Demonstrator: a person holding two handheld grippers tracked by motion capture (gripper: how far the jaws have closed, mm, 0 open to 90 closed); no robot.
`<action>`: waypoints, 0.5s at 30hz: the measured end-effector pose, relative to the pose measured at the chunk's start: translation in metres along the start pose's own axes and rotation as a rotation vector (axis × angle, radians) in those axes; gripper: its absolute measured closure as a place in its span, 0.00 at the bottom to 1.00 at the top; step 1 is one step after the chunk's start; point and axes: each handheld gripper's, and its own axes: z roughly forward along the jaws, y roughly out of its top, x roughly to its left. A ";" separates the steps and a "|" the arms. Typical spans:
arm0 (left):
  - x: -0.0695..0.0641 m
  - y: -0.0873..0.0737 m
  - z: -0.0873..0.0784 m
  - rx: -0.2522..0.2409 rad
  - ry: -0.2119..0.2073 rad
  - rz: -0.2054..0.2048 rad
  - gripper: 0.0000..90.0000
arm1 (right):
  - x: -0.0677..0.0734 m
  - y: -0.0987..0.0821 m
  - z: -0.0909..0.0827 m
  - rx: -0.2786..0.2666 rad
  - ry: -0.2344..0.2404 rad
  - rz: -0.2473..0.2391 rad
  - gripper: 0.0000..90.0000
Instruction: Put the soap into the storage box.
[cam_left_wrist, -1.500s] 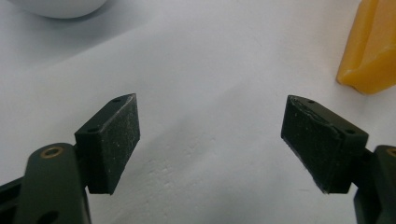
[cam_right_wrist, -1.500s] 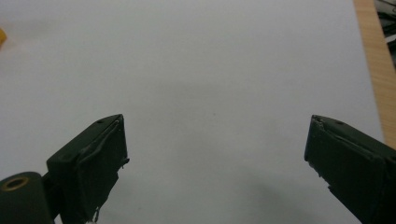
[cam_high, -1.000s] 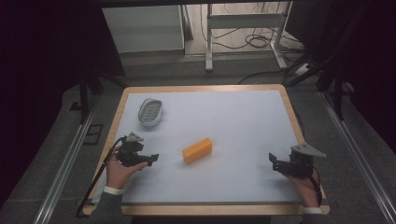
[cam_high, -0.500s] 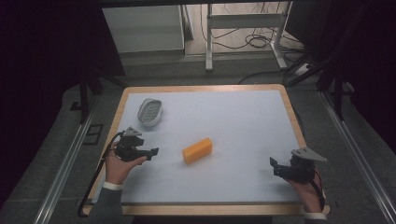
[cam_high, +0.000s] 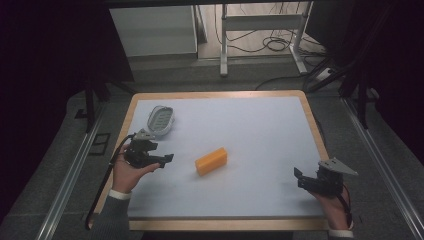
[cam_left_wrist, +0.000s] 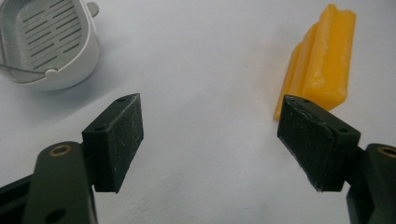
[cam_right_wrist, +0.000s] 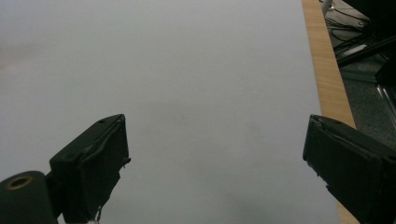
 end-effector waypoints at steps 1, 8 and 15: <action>-0.001 0.002 0.000 0.003 -0.003 0.006 0.26 | -0.001 -0.001 -0.001 0.001 -0.002 0.001 0.08; -0.009 0.016 -0.003 -0.004 -0.005 0.045 0.25 | -0.001 -0.003 -0.004 0.010 0.002 0.001 0.08; -0.020 0.029 -0.003 0.008 -0.018 0.085 0.24 | -0.003 -0.005 -0.003 0.018 -0.008 0.009 0.08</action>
